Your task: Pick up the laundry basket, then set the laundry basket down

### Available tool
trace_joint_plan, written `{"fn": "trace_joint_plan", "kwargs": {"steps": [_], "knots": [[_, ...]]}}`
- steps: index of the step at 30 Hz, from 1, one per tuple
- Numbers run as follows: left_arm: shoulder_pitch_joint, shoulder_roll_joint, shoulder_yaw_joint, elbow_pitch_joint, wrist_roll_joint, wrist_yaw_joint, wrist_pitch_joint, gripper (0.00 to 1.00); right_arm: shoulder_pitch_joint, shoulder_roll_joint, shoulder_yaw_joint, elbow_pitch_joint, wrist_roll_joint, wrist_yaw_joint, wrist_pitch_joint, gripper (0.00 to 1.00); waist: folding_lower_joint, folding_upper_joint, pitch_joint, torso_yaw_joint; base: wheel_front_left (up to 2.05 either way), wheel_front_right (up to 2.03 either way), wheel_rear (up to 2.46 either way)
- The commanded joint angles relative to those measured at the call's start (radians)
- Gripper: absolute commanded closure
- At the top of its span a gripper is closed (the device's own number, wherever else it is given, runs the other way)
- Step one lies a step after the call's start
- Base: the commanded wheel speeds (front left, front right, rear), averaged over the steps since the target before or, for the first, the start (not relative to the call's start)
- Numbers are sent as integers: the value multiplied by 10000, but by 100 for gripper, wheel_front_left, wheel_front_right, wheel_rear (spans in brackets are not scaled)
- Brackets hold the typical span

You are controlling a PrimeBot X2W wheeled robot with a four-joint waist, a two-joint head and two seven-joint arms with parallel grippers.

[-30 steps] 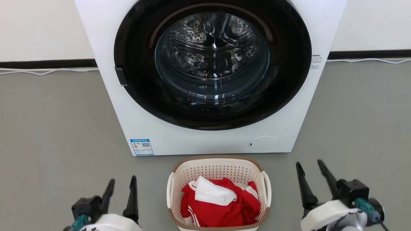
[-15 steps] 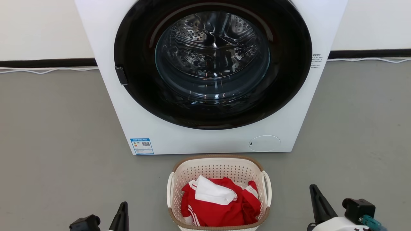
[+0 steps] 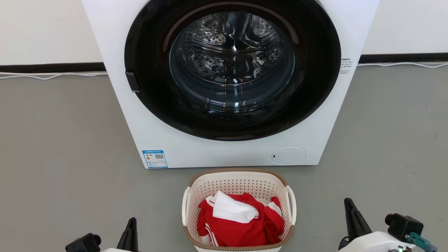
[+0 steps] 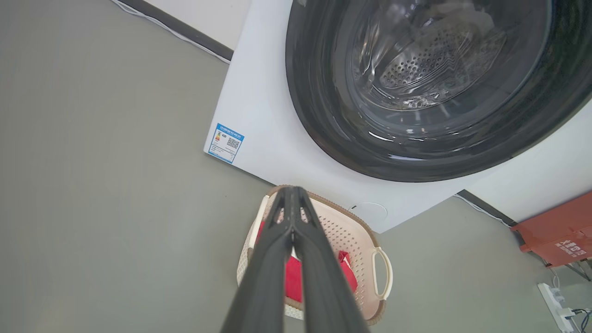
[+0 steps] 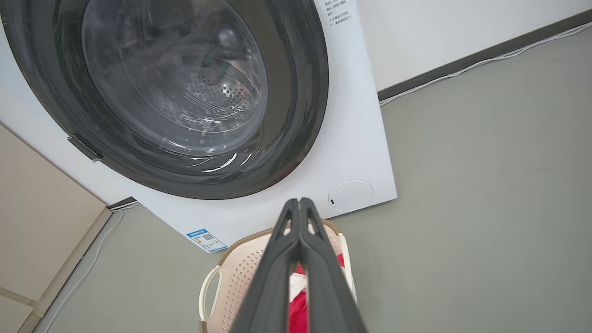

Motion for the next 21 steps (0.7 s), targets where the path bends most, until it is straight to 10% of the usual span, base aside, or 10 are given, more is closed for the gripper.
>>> {"fn": "trace_joint_plan", "kwargs": {"steps": [1, 21], "knots": [[-481, 79, 143, -304, -263, -113, 74, 100, -377, -28, 1, -324, 289, 17, 74, 100, -1, -1, 2, 2, 0, 0, 0], [-647, 88, 401, -613, -2361, -267, 660, 100, -427, -32, -179, -737, 2733, 28, 662, 100, -1, -1, 40, 22, 0, 0, 0]]}}
